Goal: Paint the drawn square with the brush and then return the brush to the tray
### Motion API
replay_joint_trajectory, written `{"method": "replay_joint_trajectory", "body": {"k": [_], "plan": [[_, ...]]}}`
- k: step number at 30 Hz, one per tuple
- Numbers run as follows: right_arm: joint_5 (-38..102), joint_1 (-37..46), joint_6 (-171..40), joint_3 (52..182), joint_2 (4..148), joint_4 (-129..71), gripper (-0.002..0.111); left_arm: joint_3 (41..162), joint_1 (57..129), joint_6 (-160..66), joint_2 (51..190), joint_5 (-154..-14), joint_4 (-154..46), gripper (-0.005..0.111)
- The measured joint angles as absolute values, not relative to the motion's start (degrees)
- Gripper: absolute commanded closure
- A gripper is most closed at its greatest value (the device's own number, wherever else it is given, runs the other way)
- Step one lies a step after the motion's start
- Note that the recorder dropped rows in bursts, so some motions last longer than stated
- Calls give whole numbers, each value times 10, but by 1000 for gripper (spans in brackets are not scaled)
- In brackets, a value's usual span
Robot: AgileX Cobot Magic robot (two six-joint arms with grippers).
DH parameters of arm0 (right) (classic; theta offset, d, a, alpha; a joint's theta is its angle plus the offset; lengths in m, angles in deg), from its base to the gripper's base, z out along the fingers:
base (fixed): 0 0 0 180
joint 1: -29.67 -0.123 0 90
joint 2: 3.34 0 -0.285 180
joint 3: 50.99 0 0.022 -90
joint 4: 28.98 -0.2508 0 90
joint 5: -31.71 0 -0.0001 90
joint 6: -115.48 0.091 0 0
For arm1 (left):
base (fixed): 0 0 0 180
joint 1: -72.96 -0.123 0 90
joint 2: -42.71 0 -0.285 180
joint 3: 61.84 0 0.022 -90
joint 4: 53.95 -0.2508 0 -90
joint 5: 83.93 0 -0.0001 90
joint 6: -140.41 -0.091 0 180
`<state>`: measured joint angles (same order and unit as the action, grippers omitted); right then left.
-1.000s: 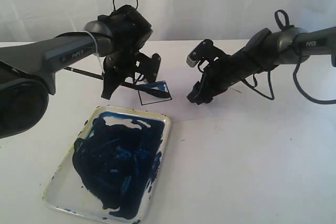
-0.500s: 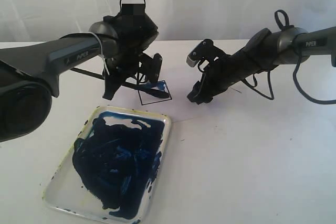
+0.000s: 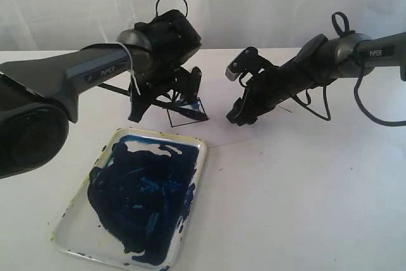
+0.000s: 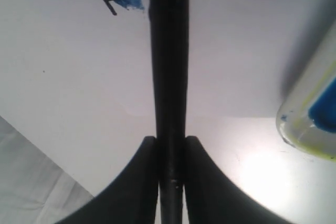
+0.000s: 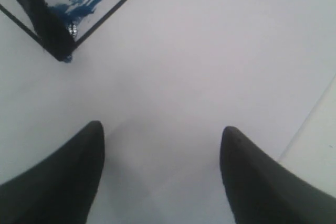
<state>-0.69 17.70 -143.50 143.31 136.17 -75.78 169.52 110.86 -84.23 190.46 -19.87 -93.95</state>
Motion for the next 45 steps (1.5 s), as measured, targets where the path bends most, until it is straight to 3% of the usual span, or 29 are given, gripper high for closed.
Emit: {"method": "replay_joint_trajectory", "body": {"k": [45], "plan": [[-6,177,-1435,1433,1362,-758,48,1695,1088,-826,1905,-222,-895,107]]}}
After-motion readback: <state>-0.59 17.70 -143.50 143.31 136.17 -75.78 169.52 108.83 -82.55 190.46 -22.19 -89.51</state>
